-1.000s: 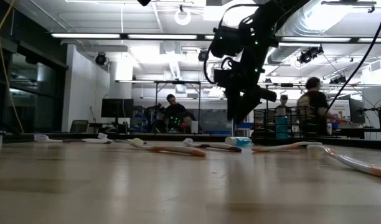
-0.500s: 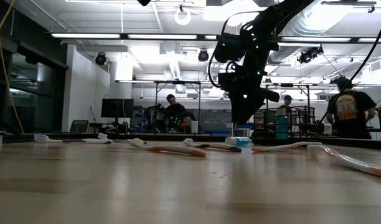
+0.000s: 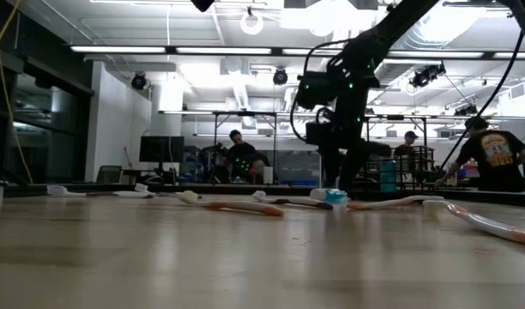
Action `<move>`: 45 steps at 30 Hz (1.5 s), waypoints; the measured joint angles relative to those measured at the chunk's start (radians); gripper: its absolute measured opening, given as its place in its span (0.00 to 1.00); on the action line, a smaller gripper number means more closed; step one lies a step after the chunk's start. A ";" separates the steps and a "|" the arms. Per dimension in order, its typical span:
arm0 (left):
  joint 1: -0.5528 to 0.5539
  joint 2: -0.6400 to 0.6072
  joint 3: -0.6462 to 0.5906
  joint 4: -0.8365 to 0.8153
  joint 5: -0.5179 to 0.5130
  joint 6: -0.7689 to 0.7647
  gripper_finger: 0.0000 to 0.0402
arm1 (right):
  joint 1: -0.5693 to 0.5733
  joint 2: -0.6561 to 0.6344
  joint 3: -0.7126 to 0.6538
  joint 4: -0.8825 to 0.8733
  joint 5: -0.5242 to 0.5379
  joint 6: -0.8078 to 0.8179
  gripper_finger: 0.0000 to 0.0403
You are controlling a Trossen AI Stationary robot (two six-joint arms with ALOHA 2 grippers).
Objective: Pick & Place toothbrushing station
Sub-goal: Put the blue mouthwash bottle into the middle of the black mesh organizer
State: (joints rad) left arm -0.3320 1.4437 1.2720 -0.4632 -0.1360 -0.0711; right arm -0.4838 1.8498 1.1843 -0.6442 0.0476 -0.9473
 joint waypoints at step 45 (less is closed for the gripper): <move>0.003 0.000 0.000 0.000 0.001 0.019 0.29 | 0.027 0.080 0.002 0.049 -0.066 0.172 0.37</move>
State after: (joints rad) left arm -0.3290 1.4437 1.2720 -0.4637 -0.1349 -0.0525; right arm -0.4572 1.9302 1.1865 -0.5957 -0.0183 -0.7755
